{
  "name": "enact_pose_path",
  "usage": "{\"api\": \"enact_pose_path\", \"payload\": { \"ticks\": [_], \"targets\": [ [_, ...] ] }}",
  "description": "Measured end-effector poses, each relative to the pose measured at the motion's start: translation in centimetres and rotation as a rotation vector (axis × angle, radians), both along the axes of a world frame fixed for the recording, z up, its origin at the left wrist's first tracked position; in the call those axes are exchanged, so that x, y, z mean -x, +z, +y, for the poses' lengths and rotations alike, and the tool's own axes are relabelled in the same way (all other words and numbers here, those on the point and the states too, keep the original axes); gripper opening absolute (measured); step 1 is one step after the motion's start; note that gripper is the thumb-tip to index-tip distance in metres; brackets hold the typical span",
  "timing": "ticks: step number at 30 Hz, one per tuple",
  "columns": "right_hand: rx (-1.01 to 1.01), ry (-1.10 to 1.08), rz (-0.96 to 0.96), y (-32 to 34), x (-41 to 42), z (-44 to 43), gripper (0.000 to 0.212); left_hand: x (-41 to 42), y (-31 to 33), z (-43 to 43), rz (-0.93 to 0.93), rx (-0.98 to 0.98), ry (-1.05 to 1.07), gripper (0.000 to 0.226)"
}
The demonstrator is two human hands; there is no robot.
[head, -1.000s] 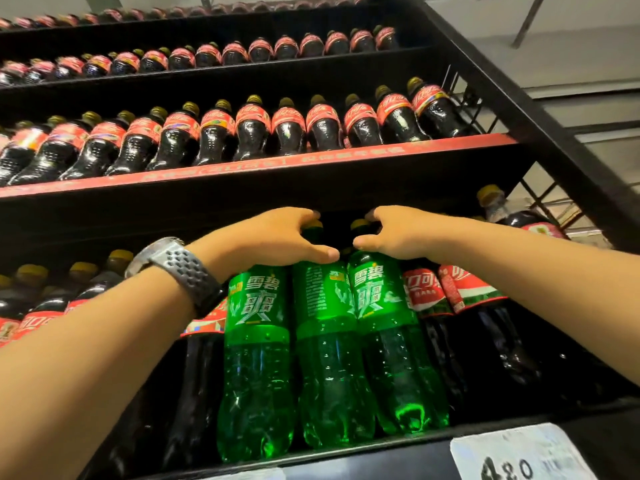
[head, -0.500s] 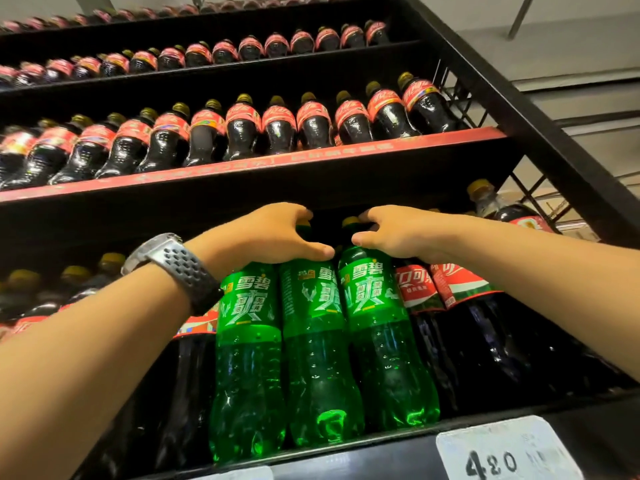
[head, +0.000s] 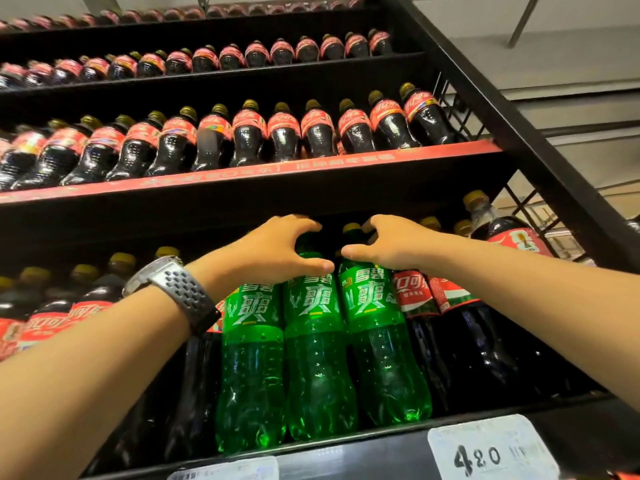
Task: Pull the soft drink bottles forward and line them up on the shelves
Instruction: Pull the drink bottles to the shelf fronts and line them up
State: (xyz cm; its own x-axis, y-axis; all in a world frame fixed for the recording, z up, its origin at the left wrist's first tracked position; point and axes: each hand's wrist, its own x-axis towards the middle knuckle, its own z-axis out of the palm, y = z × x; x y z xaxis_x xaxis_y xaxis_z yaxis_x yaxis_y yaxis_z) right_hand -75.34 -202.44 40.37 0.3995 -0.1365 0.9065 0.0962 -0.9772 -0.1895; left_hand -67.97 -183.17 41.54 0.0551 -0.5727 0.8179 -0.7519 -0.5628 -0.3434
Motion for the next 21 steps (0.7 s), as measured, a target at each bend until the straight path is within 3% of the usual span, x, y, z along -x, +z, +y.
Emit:
{"api": "enact_pose_path", "payload": {
  "ticks": [7, 14, 17, 21],
  "targets": [
    [0.03, 0.008, -0.002, -0.7, 0.0, -0.8, 0.068, 0.0, -0.4, 0.8, 0.044, -0.024, 0.0, 0.064],
    [0.133, -0.178, -0.27, 0.3, 6.7, -4.1, 0.024, -0.4, -1.3, -0.2, -0.08, 0.007, -0.077, 0.058],
    [0.207, -0.397, -0.277, 0.5, 9.2, -6.3, 0.032, 0.4, -2.1, -2.6, -0.203, 0.025, -0.12, 0.061],
    [0.174, -0.599, -0.113, -0.7, 10.8, -7.9, 0.049, 0.9, -3.3, -5.7, -0.266, -0.069, -0.055, 0.069]
  ]
}}
